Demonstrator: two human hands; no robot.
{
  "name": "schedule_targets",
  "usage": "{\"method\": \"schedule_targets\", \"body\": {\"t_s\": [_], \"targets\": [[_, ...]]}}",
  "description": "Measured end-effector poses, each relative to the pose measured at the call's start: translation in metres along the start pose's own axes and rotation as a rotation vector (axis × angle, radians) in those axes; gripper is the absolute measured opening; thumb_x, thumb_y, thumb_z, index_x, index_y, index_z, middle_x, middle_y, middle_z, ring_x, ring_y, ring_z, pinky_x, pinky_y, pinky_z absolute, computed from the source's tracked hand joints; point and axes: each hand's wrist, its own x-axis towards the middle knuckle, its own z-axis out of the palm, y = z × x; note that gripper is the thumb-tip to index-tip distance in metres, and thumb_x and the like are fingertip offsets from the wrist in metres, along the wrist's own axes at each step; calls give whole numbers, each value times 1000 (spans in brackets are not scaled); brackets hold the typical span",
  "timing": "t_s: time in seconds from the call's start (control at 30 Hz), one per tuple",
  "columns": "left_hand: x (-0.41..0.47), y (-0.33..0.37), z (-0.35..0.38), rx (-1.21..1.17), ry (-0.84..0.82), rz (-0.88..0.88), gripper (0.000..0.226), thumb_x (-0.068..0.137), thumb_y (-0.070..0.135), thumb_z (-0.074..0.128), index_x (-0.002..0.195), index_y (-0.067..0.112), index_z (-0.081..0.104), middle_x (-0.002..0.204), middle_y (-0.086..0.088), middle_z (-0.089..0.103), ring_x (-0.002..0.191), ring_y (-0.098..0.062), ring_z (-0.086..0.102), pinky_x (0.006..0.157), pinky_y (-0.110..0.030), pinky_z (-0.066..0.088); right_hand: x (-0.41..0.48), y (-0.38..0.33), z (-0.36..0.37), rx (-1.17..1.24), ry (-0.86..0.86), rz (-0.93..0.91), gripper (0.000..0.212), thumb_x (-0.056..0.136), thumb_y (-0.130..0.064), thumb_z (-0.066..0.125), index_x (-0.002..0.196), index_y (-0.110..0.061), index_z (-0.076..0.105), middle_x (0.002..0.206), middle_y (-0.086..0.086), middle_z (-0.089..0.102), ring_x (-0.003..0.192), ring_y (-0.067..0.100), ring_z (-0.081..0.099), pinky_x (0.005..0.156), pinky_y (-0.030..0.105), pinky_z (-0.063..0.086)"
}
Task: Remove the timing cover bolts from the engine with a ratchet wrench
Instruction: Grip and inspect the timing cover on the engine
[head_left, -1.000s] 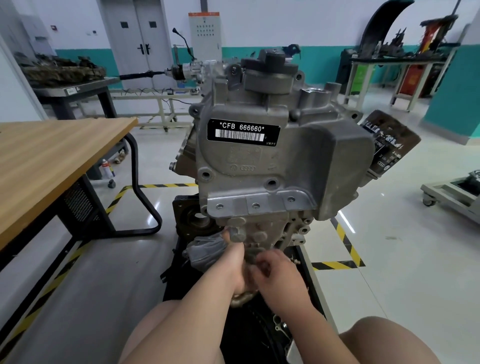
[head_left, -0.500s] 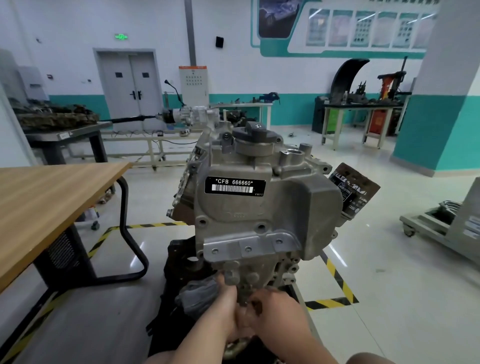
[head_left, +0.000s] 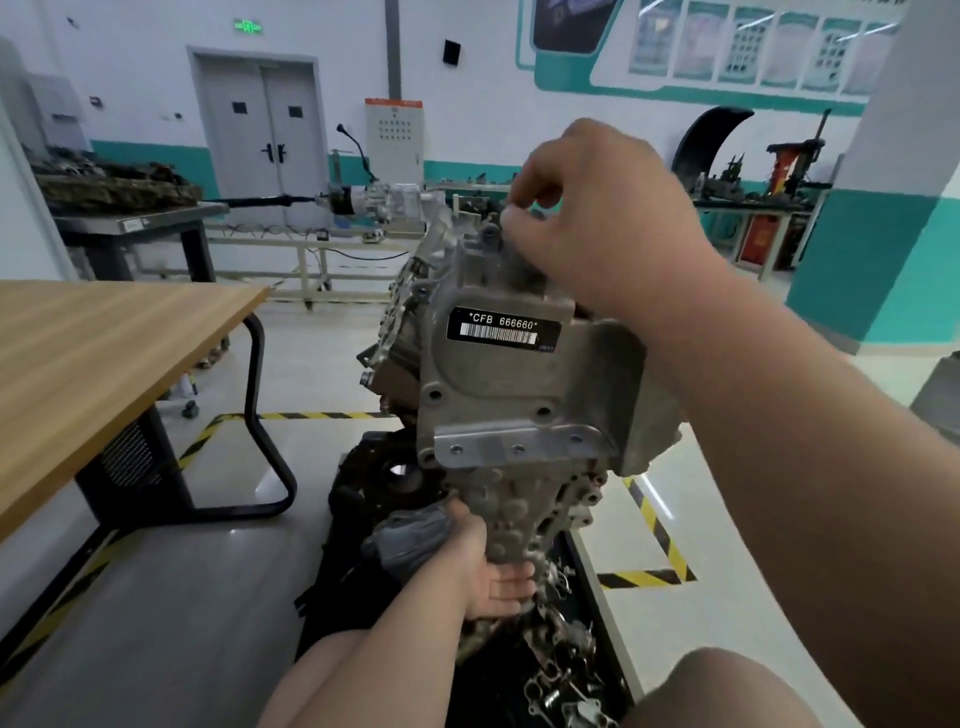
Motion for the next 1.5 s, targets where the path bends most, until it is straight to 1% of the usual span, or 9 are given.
{"method": "schedule_targets", "body": {"t_s": [0.13, 0.37, 0.63, 0.87, 0.97, 1.07, 1.3, 1.43, 1.5], "targets": [[1, 0, 1, 20, -3, 15, 101, 80, 85, 4, 95, 1, 58, 78, -18, 73, 78, -31, 69, 64, -41, 51, 32, 6, 20, -272, -129, -87, 24, 92, -31, 54, 105, -20, 71, 117, 6, 51, 109, 28, 50, 80, 36, 39], [-2, 1, 2, 38, -7, 8, 105, 76, 86, 1, 91, 1, 59, 75, -17, 73, 80, -31, 69, 73, -42, 52, 45, -1, 27, -460, -308, -153, 20, 92, -28, 54, 102, -19, 69, 115, 7, 56, 103, 30, 51, 72, 37, 34], [-6, 1, 2, 34, 4, 31, 103, 76, 87, 4, 97, 3, 59, 73, -18, 73, 80, -31, 69, 69, -42, 52, 43, -9, 25, -537, -267, -112, 21, 93, -19, 51, 107, -16, 67, 114, 7, 56, 88, 26, 45, 68, 35, 31], [-4, 2, 1, 43, -4, 15, 109, 75, 88, 3, 97, -1, 63, 76, -18, 73, 82, -31, 70, 70, -43, 52, 41, -14, 26, -615, -203, -127, 7, 93, -19, 52, 87, -18, 54, 96, 5, 47, 81, 27, 42, 67, 36, 30], [-2, 2, 1, 48, -6, 13, 110, 74, 88, 3, 97, -1, 63, 76, -18, 73, 80, -31, 70, 69, -42, 53, 41, -9, 31, -626, -188, -142, 10, 94, -18, 53, 97, -16, 63, 104, 7, 53, 87, 28, 45, 70, 36, 30], [-2, 2, 1, 44, -2, 12, 110, 74, 88, 3, 98, -1, 62, 76, -18, 73, 80, -31, 70, 69, -43, 53, 40, -6, 37, -648, -182, -148, 19, 95, -18, 54, 110, -15, 65, 113, 8, 56, 105, 30, 50, 71, 36, 31], [-3, 3, 1, 40, 3, 14, 108, 74, 88, 3, 98, 1, 61, 74, -17, 73, 75, -30, 71, 68, -43, 52, 40, -8, 42, -694, -191, -201, 20, 94, -14, 56, 113, -10, 62, 114, 12, 54, 110, 34, 49, 74, 38, 30], [-3, 2, 0, 48, -2, 14, 107, 74, 88, 3, 97, 1, 61, 72, -17, 73, 78, -31, 70, 67, -43, 51, 41, -12, 37, -726, -237, -245, 5, 92, -7, 52, 94, -9, 56, 90, 8, 44, 101, 34, 50, 76, 39, 29], [-3, 2, 0, 52, 1, 14, 105, 75, 88, 4, 98, 2, 61, 72, -16, 73, 78, -31, 70, 66, -42, 51, 45, -17, 35, -745, -260, -231, 19, 90, -3, 51, 75, -7, 41, 75, 5, 37, 88, 32, 48, 76, 39, 30]]}}
